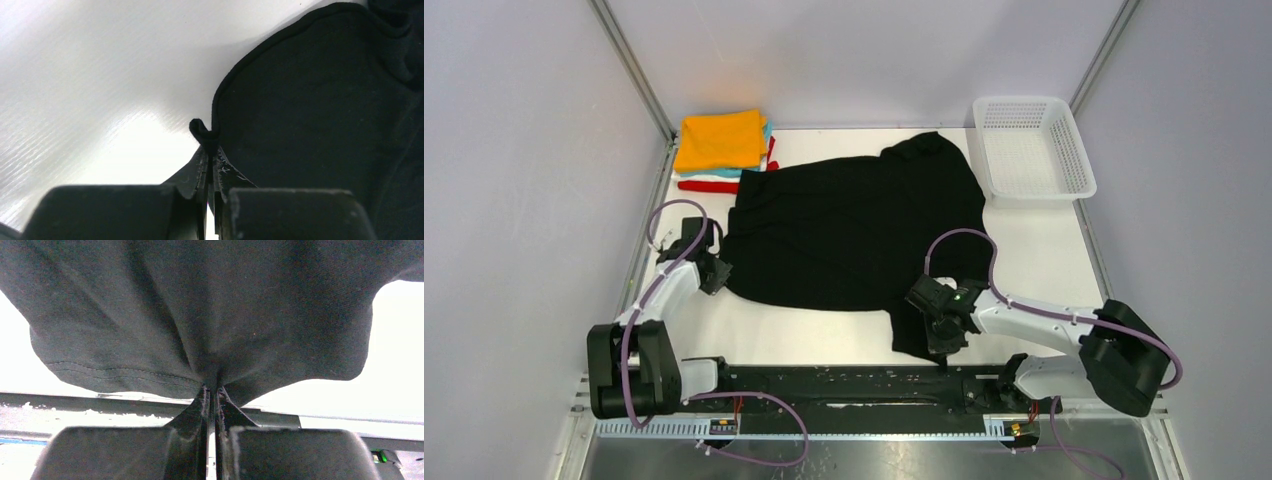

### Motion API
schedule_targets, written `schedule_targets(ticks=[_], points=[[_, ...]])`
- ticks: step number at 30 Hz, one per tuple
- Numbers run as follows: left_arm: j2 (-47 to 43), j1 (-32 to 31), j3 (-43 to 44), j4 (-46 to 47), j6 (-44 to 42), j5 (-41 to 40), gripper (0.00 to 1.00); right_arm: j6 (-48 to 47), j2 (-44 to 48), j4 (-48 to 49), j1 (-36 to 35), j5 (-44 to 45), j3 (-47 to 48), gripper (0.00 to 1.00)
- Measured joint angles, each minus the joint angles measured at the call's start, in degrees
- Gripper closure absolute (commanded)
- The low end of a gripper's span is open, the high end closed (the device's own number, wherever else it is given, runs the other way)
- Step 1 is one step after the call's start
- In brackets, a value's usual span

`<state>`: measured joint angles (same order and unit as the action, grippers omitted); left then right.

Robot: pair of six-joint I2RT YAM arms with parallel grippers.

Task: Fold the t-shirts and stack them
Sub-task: Grab the side of the flattened tshirt closest away from the robot with both arms

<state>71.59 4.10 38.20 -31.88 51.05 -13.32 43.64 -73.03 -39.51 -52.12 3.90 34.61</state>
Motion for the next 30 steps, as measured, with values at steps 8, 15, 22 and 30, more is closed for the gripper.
schedule_targets(ticks=[8,15,22,30], points=[[-18.5,0.0,-5.9,-8.4,5.2,-2.7,1.00,0.2,18.8,-8.2,-1.1,-4.6,-1.1,1.00],[-38.3,-0.1,-9.0,-19.4,11.5,-5.8,1.00,2.4,26.5,-17.2,-7.9,-11.4,-1.0,1.00],[-42.0,-0.3,-10.3,-24.4,14.5,-5.7,1.00,4.7,27.7,-20.1,-12.4,-13.8,-0.2,1.00],[-39.1,-0.3,-7.8,-22.2,14.6,-5.2,1.00,3.0,24.7,-19.0,-8.2,-7.3,5.8,1.00]])
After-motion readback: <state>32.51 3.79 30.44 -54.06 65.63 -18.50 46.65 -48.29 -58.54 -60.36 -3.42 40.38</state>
